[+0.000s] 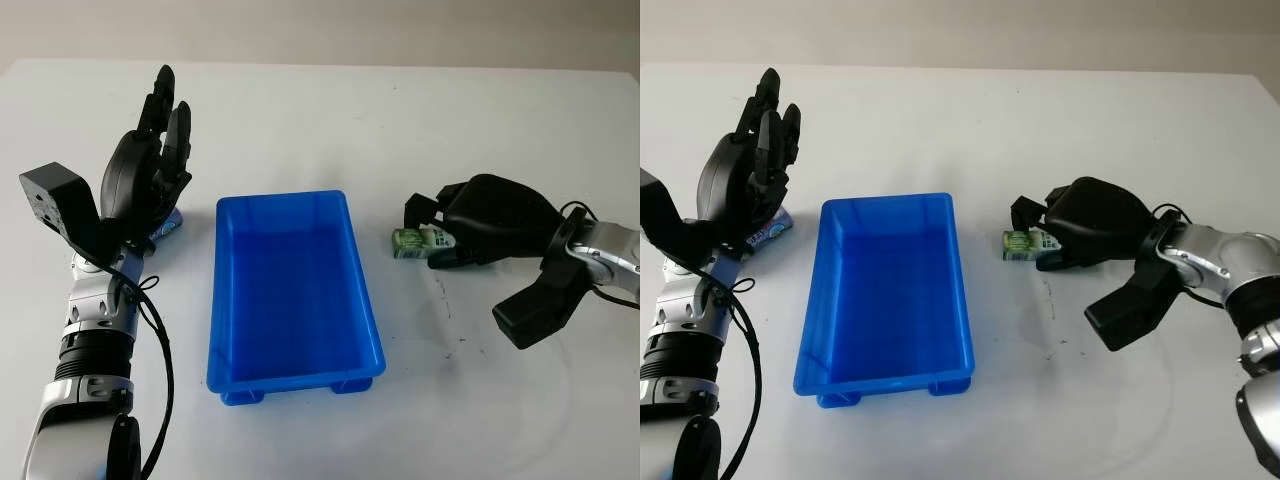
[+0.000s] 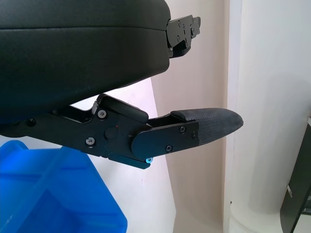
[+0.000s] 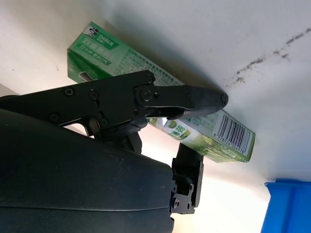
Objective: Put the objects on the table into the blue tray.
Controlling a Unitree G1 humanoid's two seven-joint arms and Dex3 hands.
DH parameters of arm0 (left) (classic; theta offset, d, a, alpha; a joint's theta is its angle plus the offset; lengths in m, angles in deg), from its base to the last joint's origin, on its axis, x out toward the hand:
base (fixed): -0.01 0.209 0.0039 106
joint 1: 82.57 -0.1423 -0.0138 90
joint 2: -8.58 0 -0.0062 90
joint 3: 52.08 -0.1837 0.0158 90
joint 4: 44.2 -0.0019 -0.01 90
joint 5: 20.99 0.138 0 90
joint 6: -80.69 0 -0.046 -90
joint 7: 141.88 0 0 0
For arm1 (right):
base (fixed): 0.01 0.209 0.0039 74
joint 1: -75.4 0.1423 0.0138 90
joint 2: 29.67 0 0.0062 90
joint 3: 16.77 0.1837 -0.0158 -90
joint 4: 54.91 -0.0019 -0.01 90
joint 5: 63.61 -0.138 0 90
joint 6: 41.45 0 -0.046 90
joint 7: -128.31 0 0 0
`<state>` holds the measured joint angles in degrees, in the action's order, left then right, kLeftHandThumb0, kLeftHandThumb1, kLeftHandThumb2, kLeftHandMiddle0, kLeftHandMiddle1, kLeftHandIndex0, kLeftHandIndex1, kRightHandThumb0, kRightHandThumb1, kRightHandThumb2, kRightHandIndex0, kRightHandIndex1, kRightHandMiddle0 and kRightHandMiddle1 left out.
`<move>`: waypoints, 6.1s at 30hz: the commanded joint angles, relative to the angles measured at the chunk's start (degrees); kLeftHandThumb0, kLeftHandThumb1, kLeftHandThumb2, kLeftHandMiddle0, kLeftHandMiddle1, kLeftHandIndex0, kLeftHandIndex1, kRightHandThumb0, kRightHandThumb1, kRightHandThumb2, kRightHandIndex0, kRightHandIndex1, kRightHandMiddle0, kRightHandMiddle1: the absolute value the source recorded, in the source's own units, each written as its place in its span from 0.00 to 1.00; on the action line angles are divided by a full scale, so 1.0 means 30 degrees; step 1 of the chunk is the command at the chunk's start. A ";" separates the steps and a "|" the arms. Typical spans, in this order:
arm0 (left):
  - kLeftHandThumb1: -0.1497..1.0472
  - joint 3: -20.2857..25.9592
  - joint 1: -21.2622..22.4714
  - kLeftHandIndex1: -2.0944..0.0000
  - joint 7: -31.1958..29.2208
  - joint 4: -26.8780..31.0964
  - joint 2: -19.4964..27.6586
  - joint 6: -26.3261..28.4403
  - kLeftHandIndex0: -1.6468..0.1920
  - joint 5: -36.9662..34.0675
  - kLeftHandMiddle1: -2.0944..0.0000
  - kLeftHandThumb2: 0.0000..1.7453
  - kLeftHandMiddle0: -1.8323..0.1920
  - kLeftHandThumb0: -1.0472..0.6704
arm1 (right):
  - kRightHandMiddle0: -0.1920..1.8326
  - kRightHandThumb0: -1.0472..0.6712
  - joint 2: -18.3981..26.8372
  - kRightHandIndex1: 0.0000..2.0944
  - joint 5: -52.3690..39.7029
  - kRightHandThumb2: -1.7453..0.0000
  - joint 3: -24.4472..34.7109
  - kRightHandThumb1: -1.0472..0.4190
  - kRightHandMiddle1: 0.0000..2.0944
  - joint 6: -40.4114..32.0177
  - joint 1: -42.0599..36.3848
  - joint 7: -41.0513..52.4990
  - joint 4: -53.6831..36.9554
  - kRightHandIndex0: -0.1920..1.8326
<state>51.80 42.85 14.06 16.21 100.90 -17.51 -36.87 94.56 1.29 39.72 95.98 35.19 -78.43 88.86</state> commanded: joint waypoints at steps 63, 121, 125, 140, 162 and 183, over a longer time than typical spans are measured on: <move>1.00 -0.0277 -0.0301 1.00 0.0864 0.0362 -0.0555 -0.0610 1.00 0.0530 1.00 0.36 1.00 0.17 | 0.00 0.10 -0.6305 0.00 -1.7114 0.67 0.8089 0.00 0.00 -0.4247 0.0344 1.7031 -1.0603 0.00; 0.99 -0.0658 -0.2138 0.99 0.2809 1.5761 0.7251 1.3431 1.00 0.8161 0.98 0.06 1.00 0.14 | 0.00 0.19 -1.0726 0.00 -2.3099 0.56 1.4252 0.00 0.00 -1.6149 -0.5280 1.2128 -0.8959 0.00; 0.98 -0.1253 -0.2876 0.98 0.1665 1.6279 0.8456 1.4324 0.98 0.9049 0.98 0.04 0.99 0.14 | 0.00 0.19 -1.0692 0.00 -2.3110 0.57 1.4287 0.00 0.00 -1.6454 -0.5262 1.2101 -0.9083 0.00; 1.00 -0.7248 -0.4253 0.98 0.3875 1.5254 0.6848 1.8146 0.98 1.5832 0.97 0.12 0.96 0.06 | 0.00 0.20 -1.0674 0.00 -2.3329 0.58 1.4386 0.00 0.00 -1.6569 -0.5127 1.2164 -0.9113 0.00; 0.94 -1.4578 -0.1872 0.95 -0.2925 0.8602 0.7338 2.0741 0.91 2.4480 0.95 0.03 0.91 0.23 | 0.00 0.19 -1.0271 0.00 -2.3775 0.60 1.4909 0.00 0.00 -1.6063 -0.5037 1.2958 -0.8731 0.00; 1.00 -1.2877 -0.2112 0.54 -0.1223 0.9787 0.6229 1.7646 0.81 2.9366 0.00 0.14 0.64 0.36 | 0.00 0.16 -1.0074 0.00 -2.3968 0.62 1.5089 0.00 0.00 -1.6121 -0.4775 1.3246 -0.8691 0.00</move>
<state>11.75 37.53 8.29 43.60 120.07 36.05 51.11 63.44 -70.45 84.78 47.75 19.90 -38.71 63.86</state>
